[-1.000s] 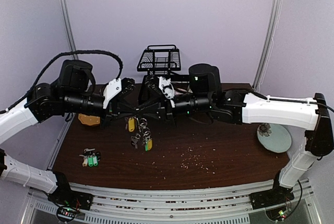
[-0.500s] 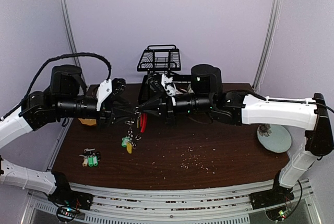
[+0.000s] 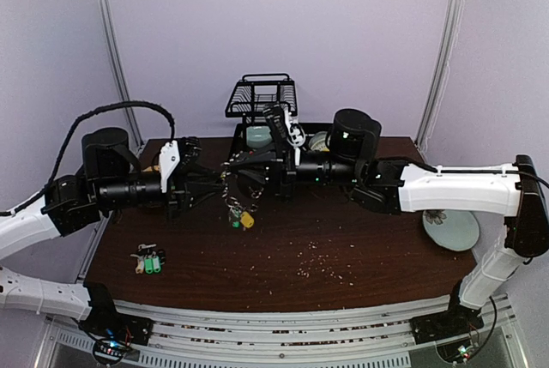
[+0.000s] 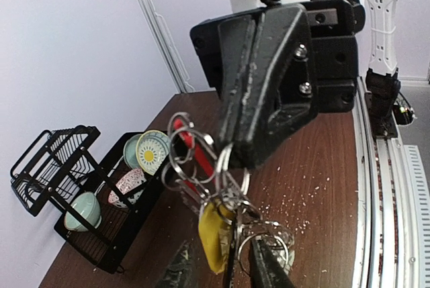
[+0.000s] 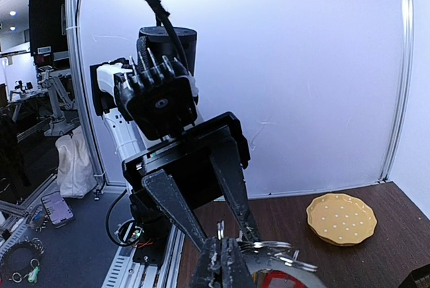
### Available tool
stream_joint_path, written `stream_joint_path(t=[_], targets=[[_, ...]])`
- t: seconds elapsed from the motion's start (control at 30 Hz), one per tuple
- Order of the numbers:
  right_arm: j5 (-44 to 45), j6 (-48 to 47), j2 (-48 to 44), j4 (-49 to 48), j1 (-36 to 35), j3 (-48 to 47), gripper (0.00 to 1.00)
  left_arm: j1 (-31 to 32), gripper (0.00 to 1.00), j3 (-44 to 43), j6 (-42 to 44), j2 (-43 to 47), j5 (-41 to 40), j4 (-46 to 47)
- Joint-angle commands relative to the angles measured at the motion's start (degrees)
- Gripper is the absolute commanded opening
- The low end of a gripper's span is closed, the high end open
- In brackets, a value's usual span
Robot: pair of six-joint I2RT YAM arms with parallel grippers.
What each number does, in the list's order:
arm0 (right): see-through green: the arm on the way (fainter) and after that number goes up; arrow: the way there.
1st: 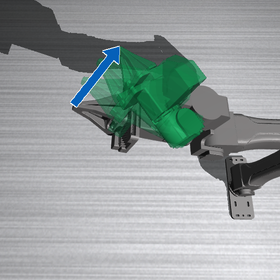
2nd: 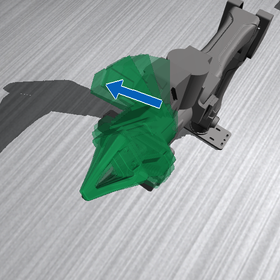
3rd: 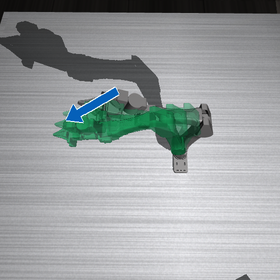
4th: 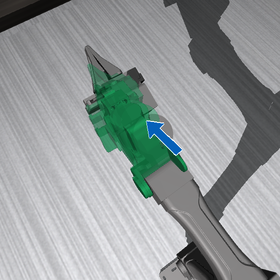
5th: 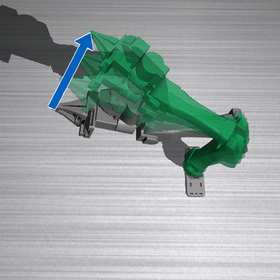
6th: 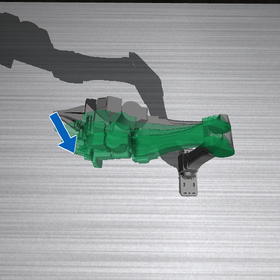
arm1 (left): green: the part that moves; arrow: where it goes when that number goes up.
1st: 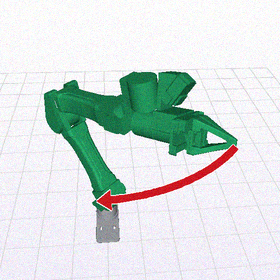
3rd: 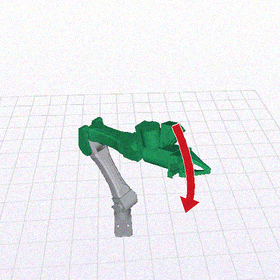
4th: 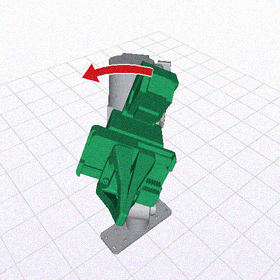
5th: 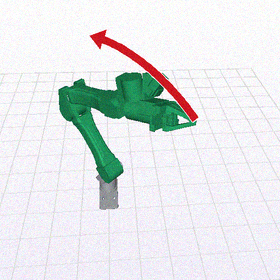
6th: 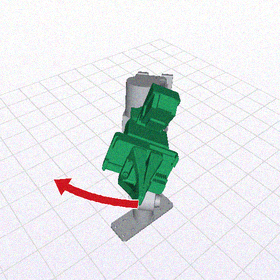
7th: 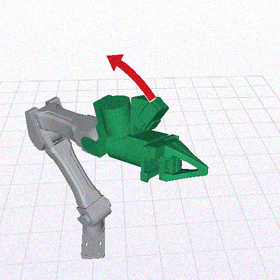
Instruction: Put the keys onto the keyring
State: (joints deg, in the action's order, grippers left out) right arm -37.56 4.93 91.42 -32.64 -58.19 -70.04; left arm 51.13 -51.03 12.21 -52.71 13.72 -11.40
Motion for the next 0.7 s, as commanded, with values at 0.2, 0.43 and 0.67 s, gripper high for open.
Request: stream_joint_path(t=[0.2, 0.43, 0.67], targets=[[6.7, 4.1, -2.0, -12.3, -2.1, 2.5, 0.00, -0.3, 0.18, 3.9, -3.3, -0.7, 2.7, 12.0], [12.5, 6.7, -0.8, -15.3, -2.7, 2.5, 0.00, -0.3, 0.15, 4.2, -5.4, -2.7, 6.4, 14.6], [20.8, 1.0, -5.7, -4.1, -2.2, 4.6, 0.00, -0.3, 0.33, 6.6, -5.0, 2.0, -1.7, 13.8]])
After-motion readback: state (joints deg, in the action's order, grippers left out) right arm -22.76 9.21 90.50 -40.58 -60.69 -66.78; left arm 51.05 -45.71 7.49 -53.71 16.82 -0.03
